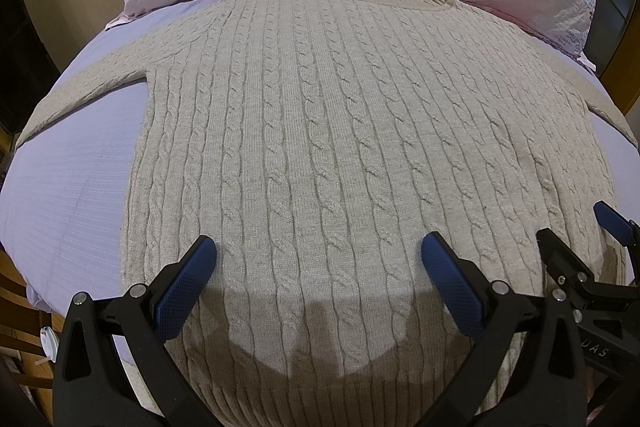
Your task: Fold small clothes
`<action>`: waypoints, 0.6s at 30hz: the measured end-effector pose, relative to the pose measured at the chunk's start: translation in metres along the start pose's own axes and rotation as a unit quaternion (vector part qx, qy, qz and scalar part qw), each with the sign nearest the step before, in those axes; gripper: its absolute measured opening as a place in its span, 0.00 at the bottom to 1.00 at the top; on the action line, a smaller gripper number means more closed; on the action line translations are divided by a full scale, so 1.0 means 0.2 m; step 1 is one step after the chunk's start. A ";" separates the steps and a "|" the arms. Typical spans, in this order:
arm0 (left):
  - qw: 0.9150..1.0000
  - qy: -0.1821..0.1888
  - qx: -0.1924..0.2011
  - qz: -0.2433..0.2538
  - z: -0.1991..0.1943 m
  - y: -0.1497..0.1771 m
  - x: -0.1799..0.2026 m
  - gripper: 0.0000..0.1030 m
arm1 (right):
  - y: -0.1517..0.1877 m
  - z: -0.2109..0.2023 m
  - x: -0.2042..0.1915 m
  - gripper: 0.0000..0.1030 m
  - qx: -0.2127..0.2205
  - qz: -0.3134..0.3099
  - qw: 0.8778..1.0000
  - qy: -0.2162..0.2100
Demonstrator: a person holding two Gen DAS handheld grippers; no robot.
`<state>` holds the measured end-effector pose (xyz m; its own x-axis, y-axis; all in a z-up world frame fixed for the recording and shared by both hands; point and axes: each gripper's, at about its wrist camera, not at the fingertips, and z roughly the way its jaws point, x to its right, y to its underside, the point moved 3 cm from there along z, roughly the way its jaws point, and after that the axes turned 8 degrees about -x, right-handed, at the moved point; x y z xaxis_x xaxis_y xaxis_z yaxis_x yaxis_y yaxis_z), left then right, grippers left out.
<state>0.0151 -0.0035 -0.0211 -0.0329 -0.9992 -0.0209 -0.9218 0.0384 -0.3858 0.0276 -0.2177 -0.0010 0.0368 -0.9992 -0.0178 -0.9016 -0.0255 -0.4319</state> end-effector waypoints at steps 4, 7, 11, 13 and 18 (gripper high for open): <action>1.000 0.000 0.000 0.000 0.00 0.00 0.00 0.99 | 0.00 0.00 -0.01 0.98 -0.007 0.000 1.000 0.000; 1.000 0.000 -0.001 0.000 0.00 0.00 0.00 0.99 | -0.02 0.00 -0.01 0.98 -0.012 -0.001 1.000 0.000; 1.000 0.000 -0.001 0.000 -0.01 0.00 0.00 0.99 | -0.01 0.01 -0.01 0.98 -0.015 -0.002 1.000 0.001; 1.000 0.001 -0.002 0.001 -0.01 -0.01 0.00 0.99 | -0.01 0.01 -0.01 0.98 -0.016 -0.002 1.000 0.001; 1.000 0.002 -0.006 0.003 0.01 0.00 -0.01 0.99 | -0.01 0.01 -0.01 0.98 -0.011 -0.008 1.000 -0.003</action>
<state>0.0168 -0.0007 -0.0227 -0.0409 -0.9990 -0.0196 -0.9261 0.0452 -0.3746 0.0306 -0.2163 -0.0019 0.0541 -0.9984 -0.0156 -0.9104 -0.0429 -0.4116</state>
